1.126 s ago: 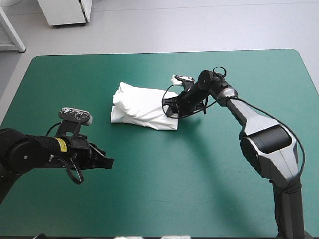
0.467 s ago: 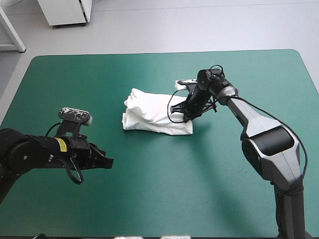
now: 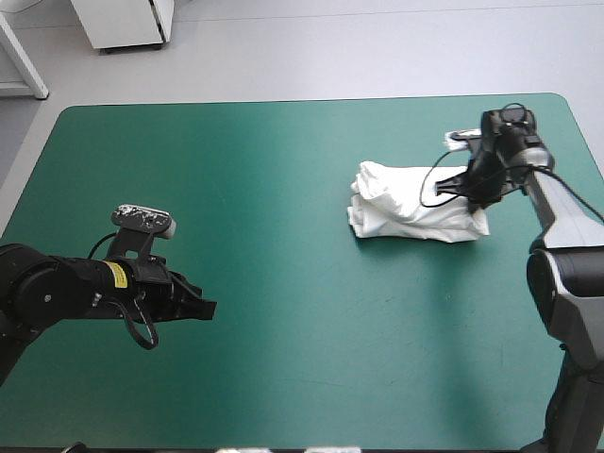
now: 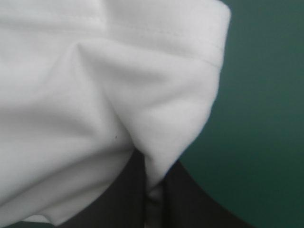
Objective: Fold the cloth
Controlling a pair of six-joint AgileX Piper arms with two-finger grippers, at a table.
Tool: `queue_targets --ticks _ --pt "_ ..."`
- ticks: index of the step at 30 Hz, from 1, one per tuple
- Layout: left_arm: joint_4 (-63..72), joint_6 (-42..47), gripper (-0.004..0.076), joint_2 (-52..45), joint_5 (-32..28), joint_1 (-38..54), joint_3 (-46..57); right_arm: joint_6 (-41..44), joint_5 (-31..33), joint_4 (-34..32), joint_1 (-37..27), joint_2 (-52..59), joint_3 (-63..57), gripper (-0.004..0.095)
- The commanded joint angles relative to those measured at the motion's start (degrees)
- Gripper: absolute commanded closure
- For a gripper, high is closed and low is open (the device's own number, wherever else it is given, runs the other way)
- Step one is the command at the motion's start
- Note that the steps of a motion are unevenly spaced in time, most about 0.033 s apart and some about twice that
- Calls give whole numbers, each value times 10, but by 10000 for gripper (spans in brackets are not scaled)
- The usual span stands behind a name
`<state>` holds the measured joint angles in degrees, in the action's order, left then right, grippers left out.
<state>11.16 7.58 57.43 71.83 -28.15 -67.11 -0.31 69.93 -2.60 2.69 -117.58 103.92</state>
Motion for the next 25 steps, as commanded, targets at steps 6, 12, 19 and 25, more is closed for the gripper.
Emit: queue_targets --ticks 6,12,19,25 --pt "9 6 733 -9 18 1 -14 -27 17 -20 -176 76 -48 925" --pt "9 6 733 -9 18 1 -14 -27 17 -17 -278 100 -73 925" --pt "8 -3 733 -7 -2 1 -14 -55 17 66 -313 107 -96 925" --pt "12 3 733 -7 7 1 -14 -69 17 67 -311 119 -96 665"
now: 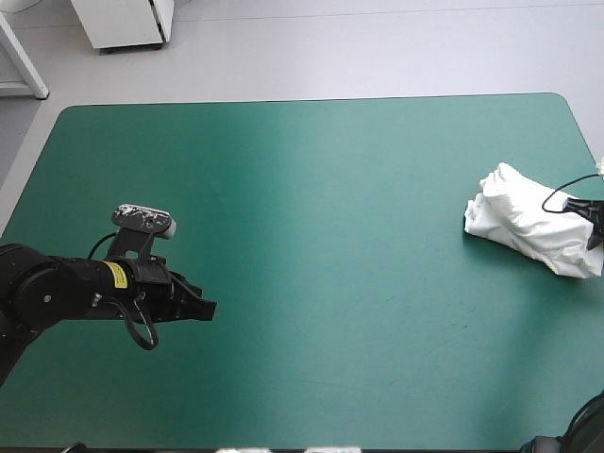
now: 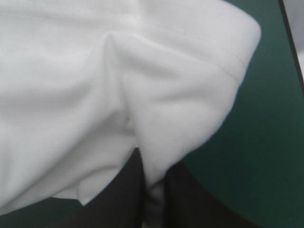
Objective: Fold the cloth
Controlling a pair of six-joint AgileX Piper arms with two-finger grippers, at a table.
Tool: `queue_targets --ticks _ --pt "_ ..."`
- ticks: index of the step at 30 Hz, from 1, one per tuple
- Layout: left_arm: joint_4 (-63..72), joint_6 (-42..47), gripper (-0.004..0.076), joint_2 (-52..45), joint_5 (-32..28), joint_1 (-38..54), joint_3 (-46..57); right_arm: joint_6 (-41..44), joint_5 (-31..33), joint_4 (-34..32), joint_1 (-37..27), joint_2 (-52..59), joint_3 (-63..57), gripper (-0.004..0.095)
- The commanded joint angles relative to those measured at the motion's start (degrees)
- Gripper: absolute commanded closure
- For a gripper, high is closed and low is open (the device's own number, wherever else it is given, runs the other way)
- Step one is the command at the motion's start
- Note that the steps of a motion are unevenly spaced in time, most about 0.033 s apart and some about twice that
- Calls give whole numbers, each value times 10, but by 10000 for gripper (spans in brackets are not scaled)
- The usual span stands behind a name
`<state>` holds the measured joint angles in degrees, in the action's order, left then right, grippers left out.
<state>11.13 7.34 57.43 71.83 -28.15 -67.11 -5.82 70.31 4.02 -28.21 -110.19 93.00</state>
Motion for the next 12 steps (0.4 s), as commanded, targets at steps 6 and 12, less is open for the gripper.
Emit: queue_targets --ticks 6,12 --pt "8 6 733 -7 19 1 -14 29 13 -30 -12 82 14 285" --pt "4 4 733 -7 16 1 -14 33 13 -2 -12 149 14 524"
